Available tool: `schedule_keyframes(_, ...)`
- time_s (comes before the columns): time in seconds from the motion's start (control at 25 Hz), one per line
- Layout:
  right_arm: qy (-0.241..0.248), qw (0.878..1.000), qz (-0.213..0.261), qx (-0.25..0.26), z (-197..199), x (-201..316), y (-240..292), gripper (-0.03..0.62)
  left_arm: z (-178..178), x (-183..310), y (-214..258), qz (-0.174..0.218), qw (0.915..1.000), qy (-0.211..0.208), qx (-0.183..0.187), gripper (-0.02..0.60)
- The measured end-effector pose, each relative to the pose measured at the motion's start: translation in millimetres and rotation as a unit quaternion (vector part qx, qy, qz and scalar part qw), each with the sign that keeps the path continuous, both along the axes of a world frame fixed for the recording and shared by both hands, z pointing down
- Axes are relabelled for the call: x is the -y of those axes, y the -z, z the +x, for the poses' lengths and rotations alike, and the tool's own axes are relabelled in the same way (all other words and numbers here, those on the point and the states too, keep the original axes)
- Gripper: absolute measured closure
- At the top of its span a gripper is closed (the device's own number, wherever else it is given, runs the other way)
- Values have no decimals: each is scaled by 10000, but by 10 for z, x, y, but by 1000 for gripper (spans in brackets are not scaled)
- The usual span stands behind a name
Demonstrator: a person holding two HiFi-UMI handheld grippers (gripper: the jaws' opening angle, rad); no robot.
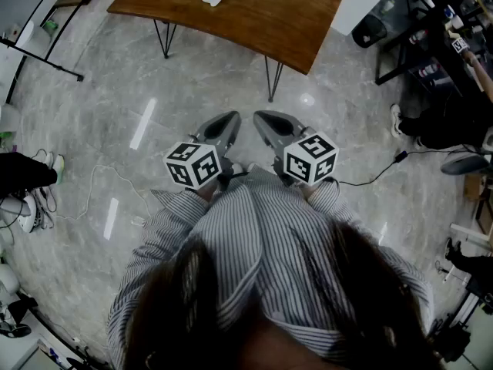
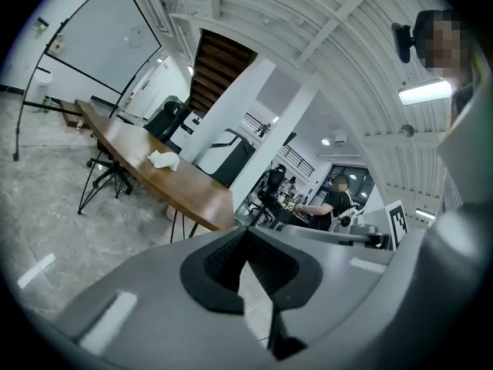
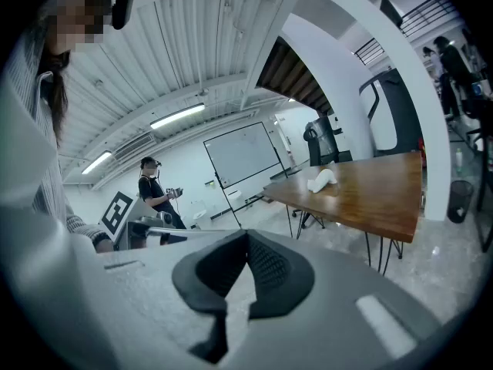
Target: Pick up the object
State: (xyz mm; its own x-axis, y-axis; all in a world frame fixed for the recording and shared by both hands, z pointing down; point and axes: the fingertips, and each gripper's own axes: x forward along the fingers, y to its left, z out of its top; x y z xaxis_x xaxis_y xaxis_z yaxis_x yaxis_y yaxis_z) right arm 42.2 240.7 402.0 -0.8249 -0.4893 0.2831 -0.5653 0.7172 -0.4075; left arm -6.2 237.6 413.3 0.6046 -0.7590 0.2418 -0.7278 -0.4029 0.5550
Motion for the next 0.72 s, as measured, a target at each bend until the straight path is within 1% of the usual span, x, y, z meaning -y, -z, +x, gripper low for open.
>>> schedule_keyframes(0.32,102,9999,31,-70,-74,-49,-1,592,26,-10,-7,-66,9999,-101,-81,581)
schedule_keyframes(0.56,51,9999,-57,-72,-36,-44,-12,592,42,-10,-9,-113,9999,-83,-89,581)
schedule_keyframes(0.64,62,10000,13,13,-32,-42,15,592,52,0,-10,-104,9999,-86,-106,581)
schedule_keyframes(0.72,172,9991,237,314,-52,-45,135,592,47,35,-1,-71,9999,-54,-136,581)
